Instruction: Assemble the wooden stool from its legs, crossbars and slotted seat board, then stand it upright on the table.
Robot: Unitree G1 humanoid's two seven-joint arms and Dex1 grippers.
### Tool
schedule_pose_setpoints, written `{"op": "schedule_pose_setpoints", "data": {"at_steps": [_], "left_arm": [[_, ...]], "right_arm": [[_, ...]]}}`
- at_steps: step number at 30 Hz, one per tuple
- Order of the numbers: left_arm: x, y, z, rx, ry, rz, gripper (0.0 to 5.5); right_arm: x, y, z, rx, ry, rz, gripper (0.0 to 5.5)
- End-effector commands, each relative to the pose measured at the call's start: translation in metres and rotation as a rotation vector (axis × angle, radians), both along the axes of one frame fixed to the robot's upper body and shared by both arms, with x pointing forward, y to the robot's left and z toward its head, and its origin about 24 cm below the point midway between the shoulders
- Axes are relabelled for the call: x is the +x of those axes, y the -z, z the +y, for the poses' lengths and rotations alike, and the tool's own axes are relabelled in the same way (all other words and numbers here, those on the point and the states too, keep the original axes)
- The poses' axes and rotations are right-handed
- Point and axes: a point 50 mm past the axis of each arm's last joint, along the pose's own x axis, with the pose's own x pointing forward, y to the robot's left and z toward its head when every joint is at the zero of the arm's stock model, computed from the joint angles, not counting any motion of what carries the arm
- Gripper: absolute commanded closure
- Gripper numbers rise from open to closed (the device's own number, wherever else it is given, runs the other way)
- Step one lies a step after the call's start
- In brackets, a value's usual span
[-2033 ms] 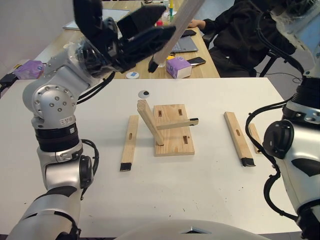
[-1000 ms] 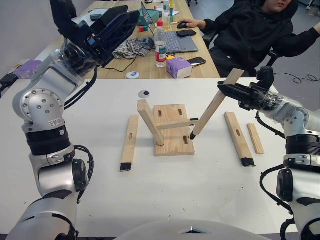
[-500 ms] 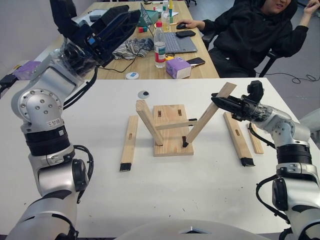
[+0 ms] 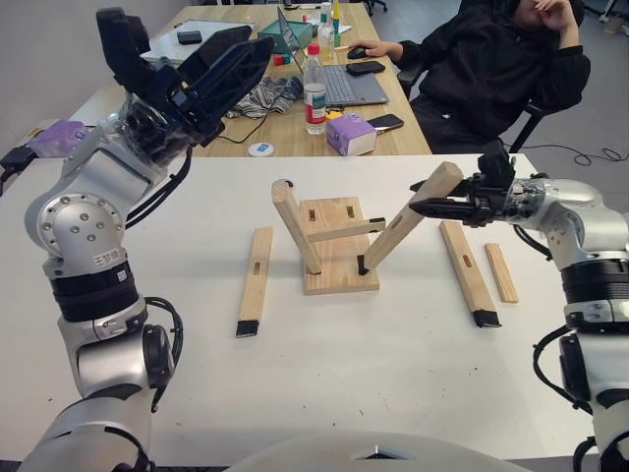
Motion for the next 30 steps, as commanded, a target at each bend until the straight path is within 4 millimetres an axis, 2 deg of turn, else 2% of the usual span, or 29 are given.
{"op": "schedule_pose_setpoints", "data": {"at_steps": [1,6,9,17,22,30], "left_arm": [[-0.001,0.001,-0.002,0.024,-0.012,0.003,1.98],[-0.002,0.000,-0.008,0.049,-0.007,-0.001,1.98],[-0.002,0.000,-0.008,0.045,-0.008,0.002,1.98],[-0.005,0.010,-0.009,0.010,-0.027,0.022,1.98],[-0.009,0.021,-0.014,-0.022,-0.059,0.045,1.98],[-0.013,0.027,-0.022,-0.071,-0.100,0.089,1.98]], "right_arm": [[-0.007,0.022,-0.003,-0.110,-0.022,0.117,3.45],[-0.008,0.032,-0.003,-0.188,-0.040,0.114,3.45],[0.001,0.016,-0.001,-0.256,-0.086,0.073,3.45],[0.020,-0.032,0.030,-0.387,-0.226,-0.010,3.45],[0.019,-0.035,0.047,-0.570,-0.307,-0.020,3.45],[0.029,-0.056,0.075,-0.714,-0.326,-0.007,3.45]]}}
